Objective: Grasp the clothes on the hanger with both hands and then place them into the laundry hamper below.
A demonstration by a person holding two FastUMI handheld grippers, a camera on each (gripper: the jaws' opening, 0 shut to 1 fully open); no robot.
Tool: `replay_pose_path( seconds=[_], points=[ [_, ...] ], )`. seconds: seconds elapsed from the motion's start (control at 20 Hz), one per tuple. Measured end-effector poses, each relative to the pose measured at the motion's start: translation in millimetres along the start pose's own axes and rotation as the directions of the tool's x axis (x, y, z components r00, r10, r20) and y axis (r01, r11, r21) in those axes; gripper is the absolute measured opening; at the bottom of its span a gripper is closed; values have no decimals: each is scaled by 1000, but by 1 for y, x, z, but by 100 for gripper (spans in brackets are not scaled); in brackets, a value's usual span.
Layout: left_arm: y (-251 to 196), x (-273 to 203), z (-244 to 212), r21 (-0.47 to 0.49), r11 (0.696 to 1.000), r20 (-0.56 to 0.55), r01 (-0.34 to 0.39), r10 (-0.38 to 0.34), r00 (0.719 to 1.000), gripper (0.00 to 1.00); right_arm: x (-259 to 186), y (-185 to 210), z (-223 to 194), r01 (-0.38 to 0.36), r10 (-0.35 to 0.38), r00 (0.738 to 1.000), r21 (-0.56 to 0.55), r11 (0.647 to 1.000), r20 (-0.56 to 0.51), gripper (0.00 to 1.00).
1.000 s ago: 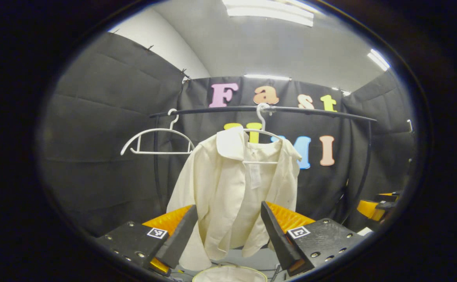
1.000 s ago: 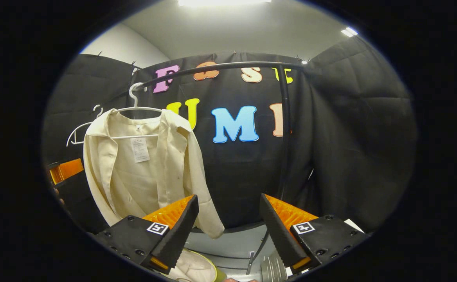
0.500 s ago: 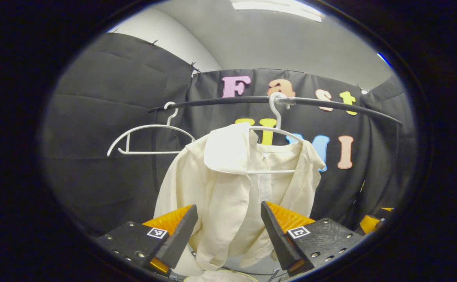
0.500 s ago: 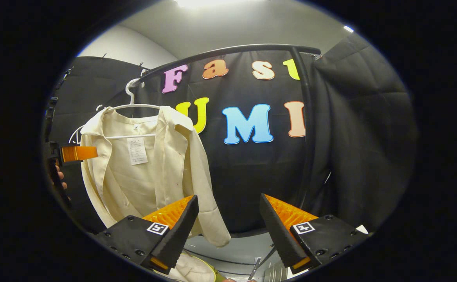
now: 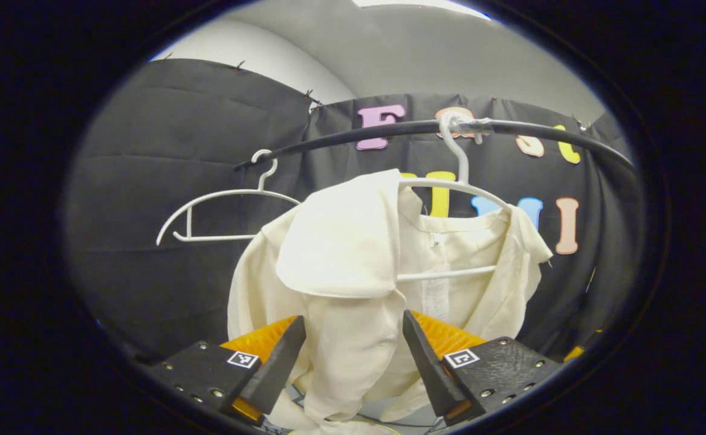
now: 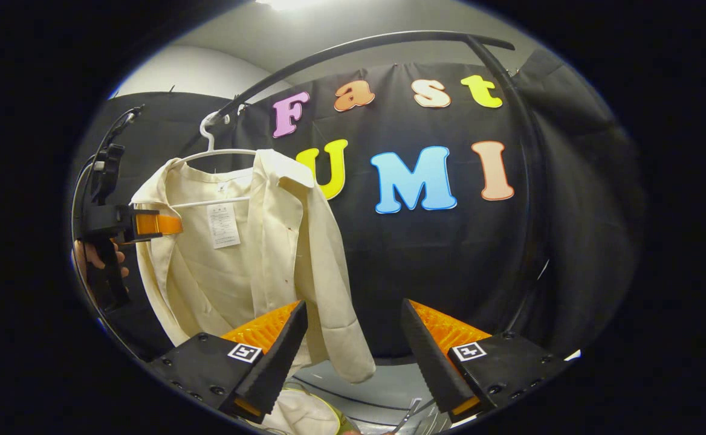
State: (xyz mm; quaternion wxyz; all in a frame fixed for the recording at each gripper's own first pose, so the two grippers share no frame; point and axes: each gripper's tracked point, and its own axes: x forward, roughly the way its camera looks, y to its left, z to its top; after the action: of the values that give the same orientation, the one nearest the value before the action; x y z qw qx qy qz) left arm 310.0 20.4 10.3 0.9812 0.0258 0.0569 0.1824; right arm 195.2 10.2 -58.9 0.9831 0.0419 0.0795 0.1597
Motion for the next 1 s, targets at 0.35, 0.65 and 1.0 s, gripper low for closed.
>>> replay_pose_path(
  seconds=[0.35, 0.65, 1.0],
  points=[
    [12, 24, 4, 21, 996, 0, -85, 85, 996, 85, 13, -12, -22, -18, 19, 998, 27, 999, -56, 98],
    [14, 26, 10, -8, 997, 30, -78, 78, 997, 47, 19, -17, -33, -37, 39, 996, 19, 999, -80, 98],
    [28, 12, 17, -113, 990, 72, -84, 92, 993, 8, 21, 0, -32, -116, 115, 990, 1, 993, -76, 98]
  ],
)
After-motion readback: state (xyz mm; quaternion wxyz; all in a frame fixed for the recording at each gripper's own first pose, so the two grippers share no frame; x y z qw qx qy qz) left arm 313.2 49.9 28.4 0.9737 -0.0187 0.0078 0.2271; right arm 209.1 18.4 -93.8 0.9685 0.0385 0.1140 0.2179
